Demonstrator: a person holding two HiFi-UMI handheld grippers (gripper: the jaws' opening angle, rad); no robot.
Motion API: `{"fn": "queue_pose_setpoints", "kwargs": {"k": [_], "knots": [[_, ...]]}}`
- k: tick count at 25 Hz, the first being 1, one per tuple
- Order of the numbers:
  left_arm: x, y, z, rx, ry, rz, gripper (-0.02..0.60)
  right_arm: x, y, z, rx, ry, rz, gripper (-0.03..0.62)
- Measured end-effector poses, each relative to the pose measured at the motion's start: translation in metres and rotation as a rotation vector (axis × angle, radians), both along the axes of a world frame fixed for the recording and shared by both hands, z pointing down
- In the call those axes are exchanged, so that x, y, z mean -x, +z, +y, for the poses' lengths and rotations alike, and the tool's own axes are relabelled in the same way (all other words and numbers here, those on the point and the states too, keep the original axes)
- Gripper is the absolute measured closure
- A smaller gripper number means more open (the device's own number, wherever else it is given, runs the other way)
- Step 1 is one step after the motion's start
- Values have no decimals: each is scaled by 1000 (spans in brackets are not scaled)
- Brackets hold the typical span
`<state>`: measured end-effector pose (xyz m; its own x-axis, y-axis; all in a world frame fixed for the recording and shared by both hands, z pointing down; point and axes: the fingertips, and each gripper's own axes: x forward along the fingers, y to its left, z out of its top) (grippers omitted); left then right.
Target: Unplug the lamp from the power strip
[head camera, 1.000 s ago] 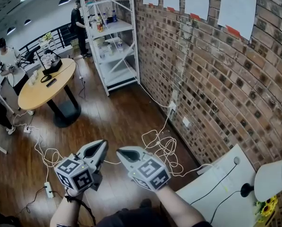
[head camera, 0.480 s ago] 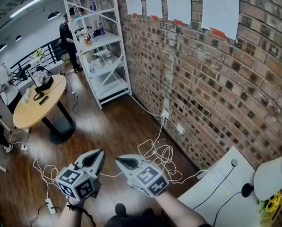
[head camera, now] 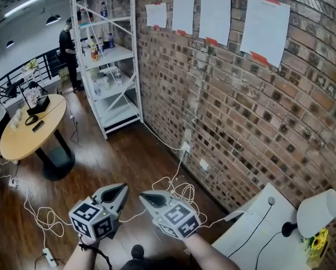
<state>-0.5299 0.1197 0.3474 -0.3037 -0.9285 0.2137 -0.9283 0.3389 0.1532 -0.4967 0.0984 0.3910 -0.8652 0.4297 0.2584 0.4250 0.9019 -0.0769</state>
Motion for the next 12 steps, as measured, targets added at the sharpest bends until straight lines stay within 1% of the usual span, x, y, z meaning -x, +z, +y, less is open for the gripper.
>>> {"fn": "queue_pose_setpoints", "kwargs": {"k": [3, 5, 9, 12], "knots": [[16, 0, 3, -14, 42, 30, 572, 18, -2, 1, -11, 68, -8, 605], [27, 0, 5, -19, 71, 26, 572, 30, -8, 0, -24, 123, -26, 605], [44, -1, 6, 3, 114, -42, 572, 46, -19, -2, -48, 217, -63, 605], [45, 2, -1, 14, 177, -96, 572, 46, -26, -5, -60, 280, -89, 605]]}}
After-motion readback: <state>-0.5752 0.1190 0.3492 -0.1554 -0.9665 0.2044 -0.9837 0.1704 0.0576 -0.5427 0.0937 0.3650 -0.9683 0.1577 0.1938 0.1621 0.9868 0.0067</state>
